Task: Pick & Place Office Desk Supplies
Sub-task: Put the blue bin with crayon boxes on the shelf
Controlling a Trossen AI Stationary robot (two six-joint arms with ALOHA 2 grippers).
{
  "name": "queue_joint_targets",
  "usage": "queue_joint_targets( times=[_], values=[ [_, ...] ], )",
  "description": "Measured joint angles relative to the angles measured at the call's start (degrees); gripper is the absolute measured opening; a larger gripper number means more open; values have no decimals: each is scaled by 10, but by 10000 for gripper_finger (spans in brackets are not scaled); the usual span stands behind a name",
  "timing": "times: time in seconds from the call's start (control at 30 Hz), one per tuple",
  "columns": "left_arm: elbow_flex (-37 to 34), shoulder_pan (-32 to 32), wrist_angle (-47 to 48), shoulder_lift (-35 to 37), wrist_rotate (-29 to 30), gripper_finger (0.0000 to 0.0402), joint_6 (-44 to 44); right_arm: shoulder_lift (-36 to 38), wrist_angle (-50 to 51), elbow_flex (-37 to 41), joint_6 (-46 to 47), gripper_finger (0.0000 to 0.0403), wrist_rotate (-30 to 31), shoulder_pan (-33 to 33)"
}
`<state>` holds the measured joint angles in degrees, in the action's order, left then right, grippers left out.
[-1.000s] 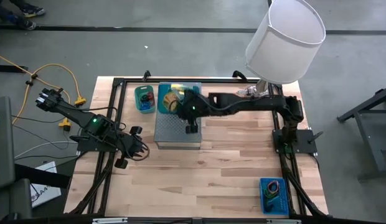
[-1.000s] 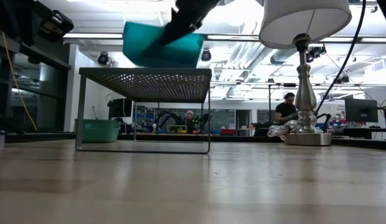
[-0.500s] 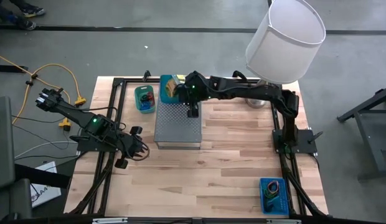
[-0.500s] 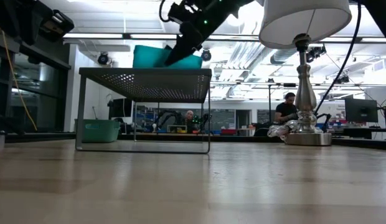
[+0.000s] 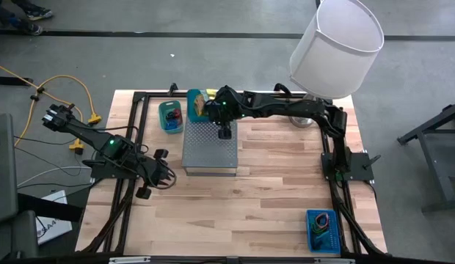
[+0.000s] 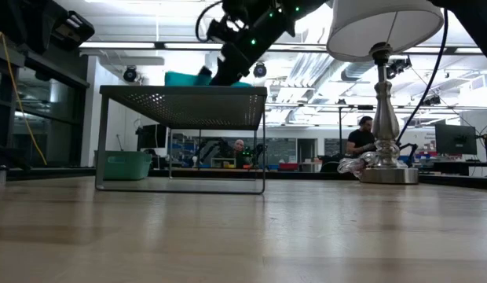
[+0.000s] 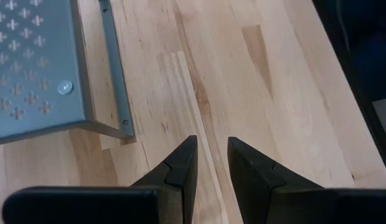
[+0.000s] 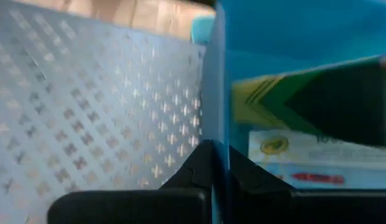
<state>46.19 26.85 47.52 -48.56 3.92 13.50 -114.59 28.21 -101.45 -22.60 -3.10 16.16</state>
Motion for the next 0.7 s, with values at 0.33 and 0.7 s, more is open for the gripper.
queue_joint_targets(
  times=[0.33,0.7],
  values=[
    [0,0,-19,0,0,83,0,-1,5,0,18,3,45,4],
    [0,0,-18,0,0,83,0,-1,7,0,15,3,29,4]
  ],
)
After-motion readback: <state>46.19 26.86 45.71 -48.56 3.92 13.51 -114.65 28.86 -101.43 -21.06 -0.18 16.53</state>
